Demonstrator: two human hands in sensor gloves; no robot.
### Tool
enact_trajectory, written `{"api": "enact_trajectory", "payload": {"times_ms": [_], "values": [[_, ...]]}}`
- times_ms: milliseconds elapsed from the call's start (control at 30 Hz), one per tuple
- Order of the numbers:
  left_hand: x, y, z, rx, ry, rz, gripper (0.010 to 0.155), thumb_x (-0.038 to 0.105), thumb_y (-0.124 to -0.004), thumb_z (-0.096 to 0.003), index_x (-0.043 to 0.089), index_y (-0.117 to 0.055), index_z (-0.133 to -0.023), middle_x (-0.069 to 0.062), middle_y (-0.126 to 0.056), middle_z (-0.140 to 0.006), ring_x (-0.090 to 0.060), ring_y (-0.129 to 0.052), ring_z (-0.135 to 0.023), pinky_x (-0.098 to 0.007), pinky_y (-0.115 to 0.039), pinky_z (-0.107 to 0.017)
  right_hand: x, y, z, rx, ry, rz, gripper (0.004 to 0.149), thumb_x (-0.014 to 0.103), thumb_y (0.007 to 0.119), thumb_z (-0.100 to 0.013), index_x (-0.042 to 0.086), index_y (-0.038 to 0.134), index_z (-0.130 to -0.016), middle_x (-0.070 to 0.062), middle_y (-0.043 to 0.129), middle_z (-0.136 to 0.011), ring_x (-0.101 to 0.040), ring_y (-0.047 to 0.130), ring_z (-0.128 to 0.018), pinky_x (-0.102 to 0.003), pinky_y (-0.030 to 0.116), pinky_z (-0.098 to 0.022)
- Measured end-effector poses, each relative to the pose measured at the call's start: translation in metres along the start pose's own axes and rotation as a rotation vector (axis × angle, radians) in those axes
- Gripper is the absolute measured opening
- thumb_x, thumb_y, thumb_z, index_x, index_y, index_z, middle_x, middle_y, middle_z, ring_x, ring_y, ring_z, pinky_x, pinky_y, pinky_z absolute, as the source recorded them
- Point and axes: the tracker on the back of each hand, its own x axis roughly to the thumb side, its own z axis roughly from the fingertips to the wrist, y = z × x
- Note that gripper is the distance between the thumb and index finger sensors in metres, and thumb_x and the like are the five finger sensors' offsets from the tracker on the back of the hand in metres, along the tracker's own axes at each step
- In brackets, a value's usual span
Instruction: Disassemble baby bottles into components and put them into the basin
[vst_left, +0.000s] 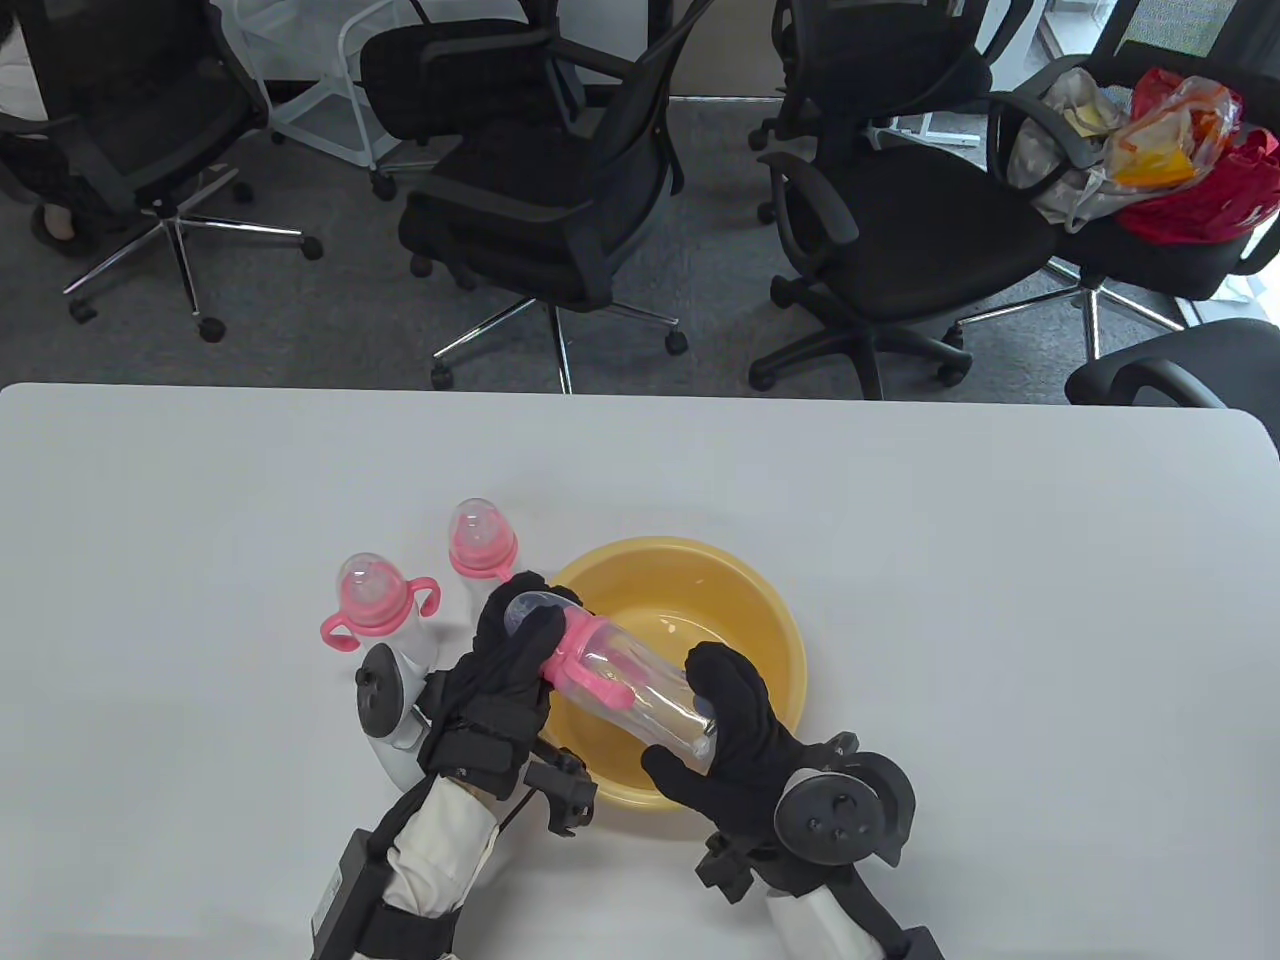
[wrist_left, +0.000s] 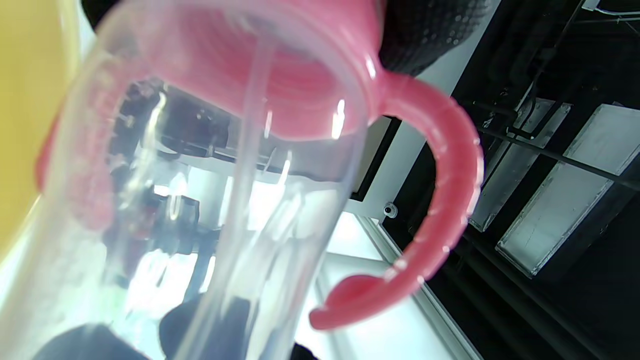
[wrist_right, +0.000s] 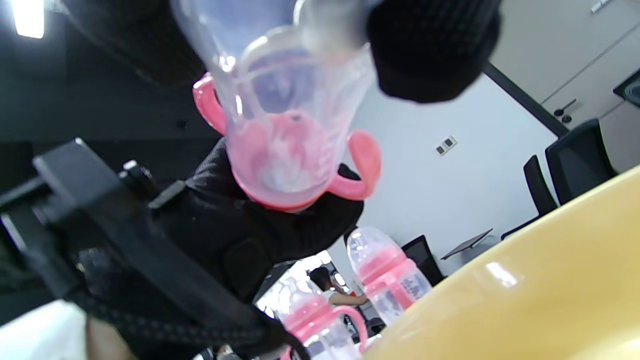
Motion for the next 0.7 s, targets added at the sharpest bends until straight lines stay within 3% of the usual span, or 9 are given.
{"api": "enact_trajectory", "payload": {"times_ms": [300,400,433,467,500,600,700], "values": [[-0.001,0.0,0.0,-0.023,-0.031,-0.001,0.085,0.042,-0.078,-0.0559,-0.009,-0.035,-0.107,-0.029,-0.057,-0.101,-0.047,-0.074,-0.085,-0.063,-0.07,-0.068,-0.013,-0.006,-0.001,0.022,0.092,-0.153,0.083,0.055,0.07,-0.055,0.013,0.02,-0.107,-0.028,0.043,-0.107,-0.049,0.067,-0.064,-0.033,0.089,-0.032],[0.01,0.001,-0.002,-0.063,-0.146,-0.055,0.084,0.04,-0.08,-0.0551,-0.007,-0.036,-0.108,-0.027,-0.059,-0.102,-0.044,-0.076,-0.086,-0.06,-0.073,-0.069,-0.033,-0.011,0.002,0.027,0.178,-0.388,0.082,0.059,0.063,-0.058,0.011,0.019,-0.108,-0.029,0.051,-0.103,-0.046,0.073,-0.058,-0.029,0.09,-0.027],[0.014,0.0,-0.003,-0.07,-0.169,-0.084,0.083,0.041,-0.081,-0.0541,-0.007,-0.039,-0.108,-0.026,-0.063,-0.101,-0.042,-0.081,-0.084,-0.058,-0.077,-0.067,-0.039,-0.01,0.003,0.042,0.173,-0.518,0.082,0.058,0.063,-0.06,0.011,0.018,-0.109,-0.031,0.049,-0.104,-0.047,0.071,-0.059,-0.032,0.089,-0.03],[0.018,-0.004,-0.003,-0.152,-0.193,-0.096,0.082,0.042,-0.079,-0.056,-0.004,-0.036,-0.109,-0.025,-0.06,-0.103,-0.042,-0.077,-0.087,-0.059,-0.074,-0.07,-0.043,-0.011,0.004,0.025,0.194,-0.616,0.081,0.056,0.065,-0.06,0.011,0.019,-0.11,-0.032,0.047,-0.104,-0.049,0.068,-0.06,-0.036,0.087,-0.031],[0.02,-0.007,-0.002,-0.175,-0.19,-0.114,0.082,0.043,-0.077,-0.0583,-0.002,-0.032,-0.11,-0.024,-0.056,-0.106,-0.042,-0.073,-0.091,-0.059,-0.07,-0.072,-0.044,-0.012,0.005,0.004,0.215,-0.631,0.081,0.056,0.067,-0.059,0.012,0.022,-0.11,-0.032,0.048,-0.104,-0.05,0.068,-0.06,-0.037,0.087,-0.031],[0.023,-0.008,0.002,-0.053,-0.243,-0.204,0.08,0.042,-0.075,-0.0593,-0.001,-0.032,-0.111,-0.024,-0.056,-0.108,-0.045,-0.073,-0.093,-0.06,-0.069,-0.071,-0.049,-0.021,0.005,-0.004,0.209,-0.501,0.08,0.059,0.065,-0.058,0.013,0.026,-0.111,-0.03,0.052,-0.103,-0.046,0.073,-0.059,-0.033,0.089,-0.032],[0.025,0.0,0.002,-0.026,-0.237,-0.211,0.079,0.041,-0.07,-0.0629,-0.001,-0.025,-0.112,-0.026,-0.048,-0.111,-0.048,-0.066,-0.097,-0.062,-0.064,-0.073,-0.057,-0.029,0.009,-0.007,0.239,-0.479,0.08,0.06,0.065,-0.059,0.013,0.028,-0.111,-0.029,0.053,-0.103,-0.045,0.073,-0.059,-0.034,0.088,-0.033]]}}
